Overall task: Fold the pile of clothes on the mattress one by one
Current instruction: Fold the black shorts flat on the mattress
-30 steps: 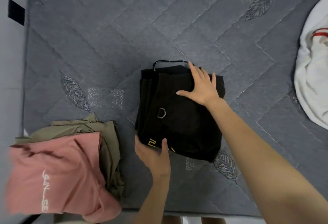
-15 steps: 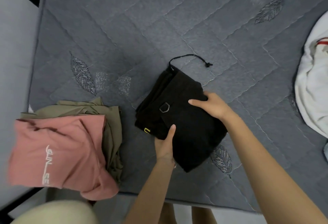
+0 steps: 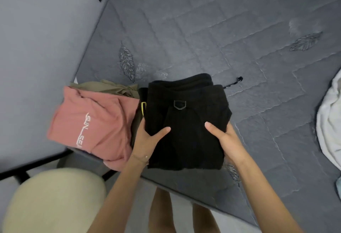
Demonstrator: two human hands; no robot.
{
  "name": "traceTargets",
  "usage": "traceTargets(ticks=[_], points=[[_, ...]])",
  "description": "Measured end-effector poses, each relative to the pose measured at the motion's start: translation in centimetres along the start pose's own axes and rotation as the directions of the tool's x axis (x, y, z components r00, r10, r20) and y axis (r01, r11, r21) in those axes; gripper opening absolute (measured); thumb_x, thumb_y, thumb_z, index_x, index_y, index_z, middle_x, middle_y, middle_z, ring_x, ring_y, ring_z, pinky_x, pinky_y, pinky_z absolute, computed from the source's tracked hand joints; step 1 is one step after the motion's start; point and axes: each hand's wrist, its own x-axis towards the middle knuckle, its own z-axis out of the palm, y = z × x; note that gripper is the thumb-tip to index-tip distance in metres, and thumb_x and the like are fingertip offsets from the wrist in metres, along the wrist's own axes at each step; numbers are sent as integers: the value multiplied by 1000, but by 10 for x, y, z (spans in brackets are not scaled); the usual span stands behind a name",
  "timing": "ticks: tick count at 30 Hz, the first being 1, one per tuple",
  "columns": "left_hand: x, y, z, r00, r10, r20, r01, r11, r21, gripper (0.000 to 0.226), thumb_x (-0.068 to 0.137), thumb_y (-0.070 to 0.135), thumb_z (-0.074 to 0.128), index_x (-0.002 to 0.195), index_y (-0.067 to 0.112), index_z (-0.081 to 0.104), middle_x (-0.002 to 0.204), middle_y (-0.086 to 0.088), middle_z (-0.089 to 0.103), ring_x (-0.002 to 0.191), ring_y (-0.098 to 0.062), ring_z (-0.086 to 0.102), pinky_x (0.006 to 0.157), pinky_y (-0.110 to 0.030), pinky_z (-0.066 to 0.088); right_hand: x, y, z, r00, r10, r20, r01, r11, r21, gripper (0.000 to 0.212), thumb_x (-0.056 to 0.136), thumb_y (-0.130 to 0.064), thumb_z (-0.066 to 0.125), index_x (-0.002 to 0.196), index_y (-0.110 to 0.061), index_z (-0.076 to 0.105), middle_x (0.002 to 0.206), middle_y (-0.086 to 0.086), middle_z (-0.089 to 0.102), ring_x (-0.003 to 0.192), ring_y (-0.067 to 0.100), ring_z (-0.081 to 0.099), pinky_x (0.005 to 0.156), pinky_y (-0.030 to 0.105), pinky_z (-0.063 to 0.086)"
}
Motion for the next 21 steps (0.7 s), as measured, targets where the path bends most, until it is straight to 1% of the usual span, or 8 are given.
traceTargets(ticks=[2,6,10,12,14,15,18,21], points=[[-4,18,-26,1000,22,-2,-22,1000,-13,58,60,42,84,109,54,56,112,26,65,103,7,60,82,-14,51,-13,-2,24,999,-46,12,46,999,14,42,73,-29,74,109,-41,56,98,-26,70,91,-4,67,66,9,52],[-3,44,-78,999,46,-13,-46,999,-19,58,54,45,81,107,45,58,104,26,68,100,4,62,78,-15,52,-26,-10,79,991,-131,32,130,991,18,37,82,-19,71,112,-36,57,103,-22,71,97,0,67,72,13,53],[-3,74,-139,976,218,-27,-212,967,145,49,69,22,81,105,47,59,99,37,64,95,16,59,79,-9,50,-39,-19,143,982,-181,59,181,983,13,32,86,-16,69,108,-36,59,101,-23,71,96,-1,67,73,12,53],[-1,84,-172,960,279,-6,-272,939,211,61,70,21,83,114,52,54,111,30,63,104,11,58,84,-10,48,-48,-20,174,978,-201,59,200,980,14,32,85,-17,70,108,-37,59,102,-21,71,97,0,67,74,13,53],[1,91,-206,986,165,-6,-162,973,163,82,60,39,86,132,37,48,128,12,60,117,-8,57,96,-30,50,-58,-18,203,973,-225,54,224,974,18,32,84,-21,72,109,-37,60,108,-18,71,102,3,66,81,17,54],[2,92,-223,995,103,9,-104,989,105,84,54,45,85,131,35,51,126,9,62,115,-12,60,93,-33,52,-63,-15,217,970,-235,54,234,972,31,33,83,-23,73,110,-37,61,109,-16,70,103,4,66,84,20,55],[8,96,-266,997,47,67,-52,996,79,52,50,48,87,97,54,65,104,21,70,95,0,67,68,-15,55,-72,0,252,973,-229,39,226,972,71,38,78,-33,75,113,-37,61,113,-14,70,105,6,66,86,22,55],[25,87,-286,998,21,57,-28,992,121,46,50,48,88,90,55,65,95,26,70,86,6,66,62,-9,52,-60,23,278,982,-191,-3,191,980,57,44,83,-32,74,122,-38,55,114,-20,68,105,1,64,84,17,54]])
